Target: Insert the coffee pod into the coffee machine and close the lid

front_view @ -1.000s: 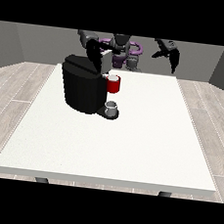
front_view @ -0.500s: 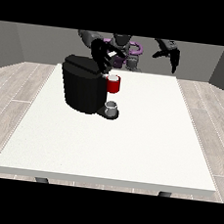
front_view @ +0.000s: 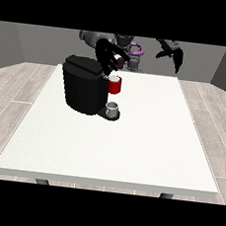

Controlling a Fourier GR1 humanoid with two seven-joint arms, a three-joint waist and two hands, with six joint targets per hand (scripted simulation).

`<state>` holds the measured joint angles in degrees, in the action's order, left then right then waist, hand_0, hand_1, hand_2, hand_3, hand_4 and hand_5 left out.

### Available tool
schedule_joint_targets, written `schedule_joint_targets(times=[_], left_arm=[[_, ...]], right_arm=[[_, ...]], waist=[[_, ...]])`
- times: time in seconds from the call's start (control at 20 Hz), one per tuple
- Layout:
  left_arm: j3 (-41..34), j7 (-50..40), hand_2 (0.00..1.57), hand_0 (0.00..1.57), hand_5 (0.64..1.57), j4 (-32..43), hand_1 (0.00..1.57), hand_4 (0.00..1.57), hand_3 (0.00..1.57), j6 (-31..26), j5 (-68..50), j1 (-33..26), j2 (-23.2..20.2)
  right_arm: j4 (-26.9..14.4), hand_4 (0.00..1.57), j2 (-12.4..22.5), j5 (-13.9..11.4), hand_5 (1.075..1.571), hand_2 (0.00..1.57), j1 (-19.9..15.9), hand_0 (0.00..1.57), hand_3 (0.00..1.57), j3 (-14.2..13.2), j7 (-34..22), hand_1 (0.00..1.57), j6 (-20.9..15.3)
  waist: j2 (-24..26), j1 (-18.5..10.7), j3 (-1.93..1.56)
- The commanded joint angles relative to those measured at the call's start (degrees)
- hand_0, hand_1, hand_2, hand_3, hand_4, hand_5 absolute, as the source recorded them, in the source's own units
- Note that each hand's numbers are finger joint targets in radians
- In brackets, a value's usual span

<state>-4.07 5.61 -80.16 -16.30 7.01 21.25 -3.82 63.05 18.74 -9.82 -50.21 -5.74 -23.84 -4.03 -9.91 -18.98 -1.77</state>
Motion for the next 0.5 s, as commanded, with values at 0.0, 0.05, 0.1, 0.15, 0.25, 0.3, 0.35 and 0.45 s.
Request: schedule_joint_targets(times=[0.0, 0.05, 0.1, 0.15, 0.25, 0.3, 0.35, 0.45], left_arm=[[0.55, 1.28, 0.0, 0.0, 1.571, 0.09, 0.0, 0.38, 0.0, -0.37, 0.08, 0.78, 0.19], [0.3, 1.39, 0.0, 0.0, 1.571, 0.67, 0.0, 0.4, 0.0, -0.84, -0.16, 1.72, -0.26], [1.37, 0.6, 0.0, 0.0, 1.571, 0.32, 0.0, 0.43, 0.0, -1.64, -0.03, 2.23, -0.04], [1.15, 1.13, 0.0, 0.0, 1.571, 0.6, 0.0, 0.42, 0.0, -1.34, 0.13, 3.03, -0.13], [2.64, 1.41, 0.0, 0.0, 1.571, 0.29, 0.0, 0.43, 0.0, -1.53, 0.34, 4.06, 1.16], [2.36, 0.56, 0.0, 0.0, 1.571, -0.6, 0.0, 0.44, 0.0, -1.65, -0.43, 5.02, 1.37], [2.39, 0.51, 0.0, 0.0, 1.571, 0.03, 0.0, 0.4, 0.0, -2.41, -0.13, 4.9, 0.41], [3.86, 0.04, 0.0, 0.0, 1.571, 0.01, 0.0, 0.37, 0.0, -1.81, 0.41, 5.71, 2.12]], right_arm=[[4.07, 0.0, -4.34, -0.4, 1.571, 0.0, -5.12, 0.0, 0.0, 4.38, 7.81, 0.0, 1.15], [5.53, 0.05, -4.23, -0.16, 1.571, 0.0, -6.35, 0.0, 0.0, 3.99, 6.08, 0.0, 0.8], [5.52, 0.0, -2.06, 0.21, 1.571, 0.0, -7.84, 0.0, 0.0, 2.3, 4.74, 0.0, 1.0], [6.81, 0.0, -2.38, -0.31, 1.571, 0.0, -7.34, 0.0, 0.0, 3.15, 4.16, 0.0, 1.07], [8.02, 0.0, -1.0, -0.38, 1.571, 0.0, -8.85, 0.0, 0.0, 2.48, 1.37, 0.0, 1.45], [7.92, 0.0, -0.76, 0.13, 1.571, 0.0, -7.92, 0.0, 0.0, 1.67, 1.61, 0.0, 1.58], [9.31, 0.0, 0.22, -0.19, 1.571, 0.0, -8.49, 0.0, 0.0, 1.74, 0.28, 0.0, 2.21], [9.96, 0.0, 1.21, -0.67, 1.571, 0.0, -9.0, 0.0, 0.0, 0.9, -1.1, 0.0, 2.13]], waist=[[-1.71, -6.28, 1.76], [-1.91, -6.77, 1.78], [-3.05, -8.02, 1.73], [-3.66, -8.22, 1.75], [-4.06, -9.97, 1.76], [-5.29, -11.49, 1.64], [-5.13, -12.4, 1.68], [-6.37, -13.71, 1.65]])
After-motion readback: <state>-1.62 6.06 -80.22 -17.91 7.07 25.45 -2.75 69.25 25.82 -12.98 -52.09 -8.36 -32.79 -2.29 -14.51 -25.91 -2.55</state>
